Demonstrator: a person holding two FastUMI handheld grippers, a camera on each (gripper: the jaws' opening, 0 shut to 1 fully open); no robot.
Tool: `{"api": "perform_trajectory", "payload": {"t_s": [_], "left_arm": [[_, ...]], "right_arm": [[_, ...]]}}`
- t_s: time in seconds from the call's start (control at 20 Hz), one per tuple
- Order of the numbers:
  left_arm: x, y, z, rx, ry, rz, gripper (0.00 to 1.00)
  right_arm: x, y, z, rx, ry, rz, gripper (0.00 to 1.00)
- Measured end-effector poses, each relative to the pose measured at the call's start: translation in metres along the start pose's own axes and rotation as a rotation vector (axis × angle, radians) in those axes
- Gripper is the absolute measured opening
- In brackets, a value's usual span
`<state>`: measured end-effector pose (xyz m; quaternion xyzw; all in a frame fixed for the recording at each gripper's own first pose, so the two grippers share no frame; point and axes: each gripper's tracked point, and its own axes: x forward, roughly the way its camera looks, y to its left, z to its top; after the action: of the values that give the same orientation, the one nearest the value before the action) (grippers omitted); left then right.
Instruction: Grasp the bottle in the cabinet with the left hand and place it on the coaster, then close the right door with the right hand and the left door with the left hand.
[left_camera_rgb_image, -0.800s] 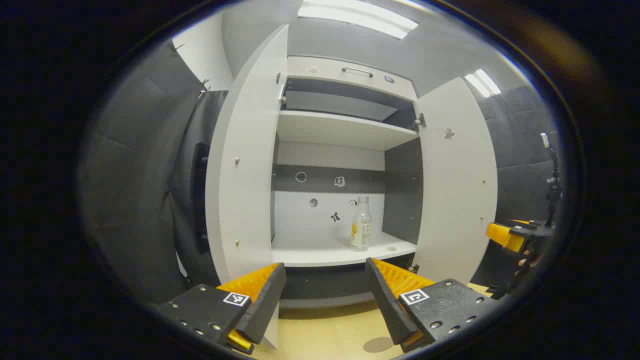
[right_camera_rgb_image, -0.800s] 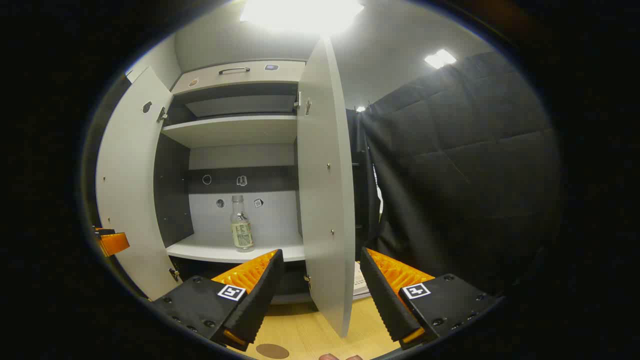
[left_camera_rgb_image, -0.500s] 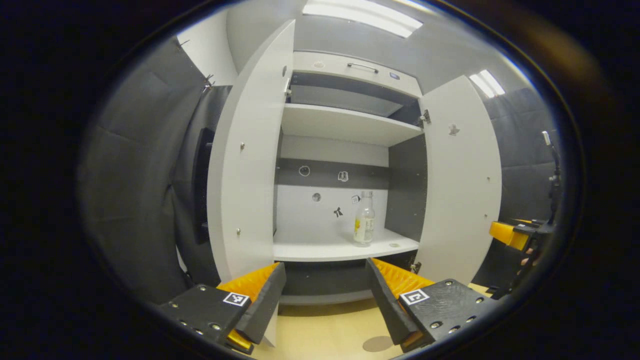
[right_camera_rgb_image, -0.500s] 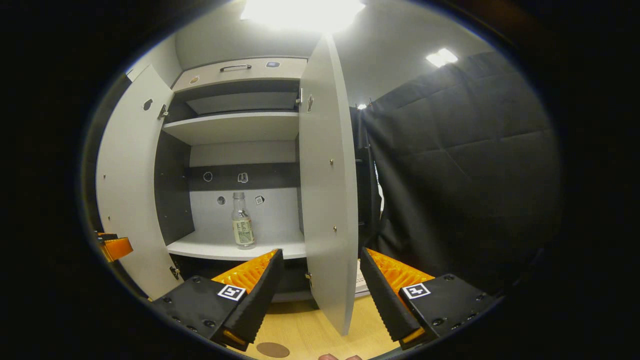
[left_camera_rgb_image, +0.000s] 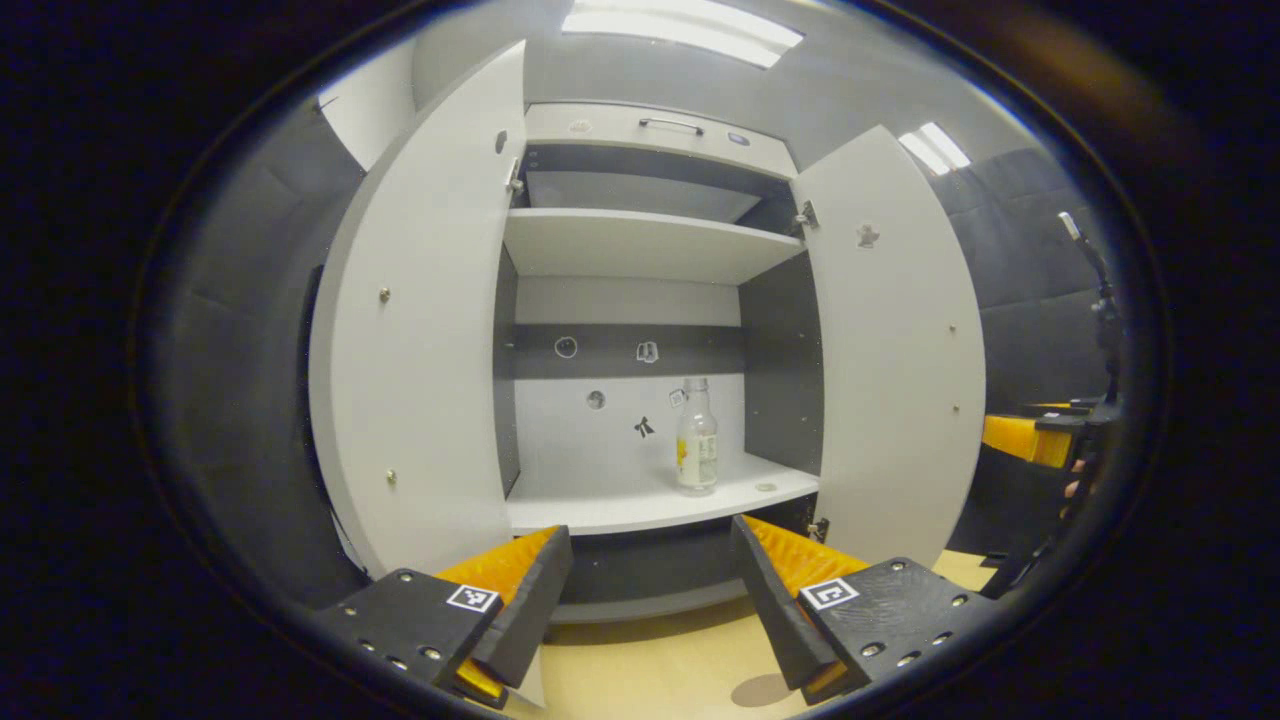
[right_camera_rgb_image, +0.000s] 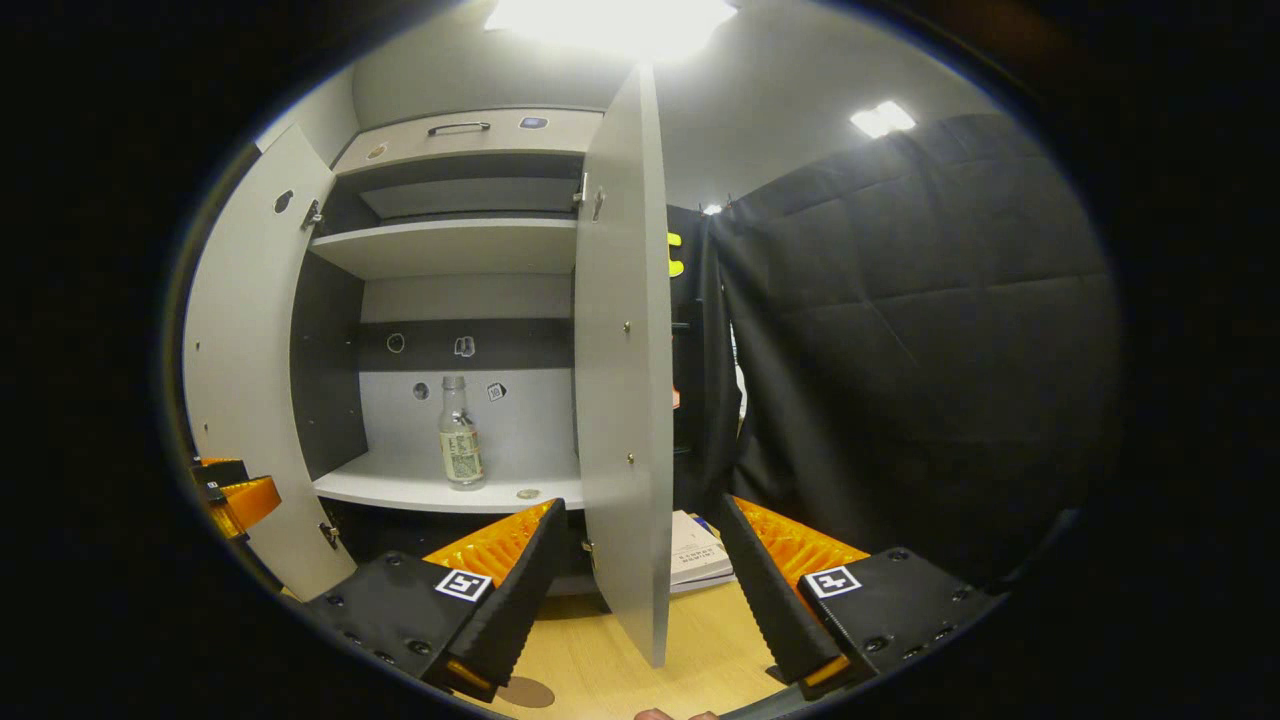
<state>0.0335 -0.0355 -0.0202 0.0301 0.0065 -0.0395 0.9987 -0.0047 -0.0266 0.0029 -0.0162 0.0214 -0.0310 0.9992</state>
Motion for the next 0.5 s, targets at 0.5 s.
{"api": "perform_trajectory", "payload": {"t_s": [0.5], "left_arm": [[0.065, -0.006, 0.001, -0.065, 0.032, -0.008, 0.93]], "right_arm": [[0.009, -0.033, -0.003, -0.005, 0.023, -0.084, 0.98]]}}
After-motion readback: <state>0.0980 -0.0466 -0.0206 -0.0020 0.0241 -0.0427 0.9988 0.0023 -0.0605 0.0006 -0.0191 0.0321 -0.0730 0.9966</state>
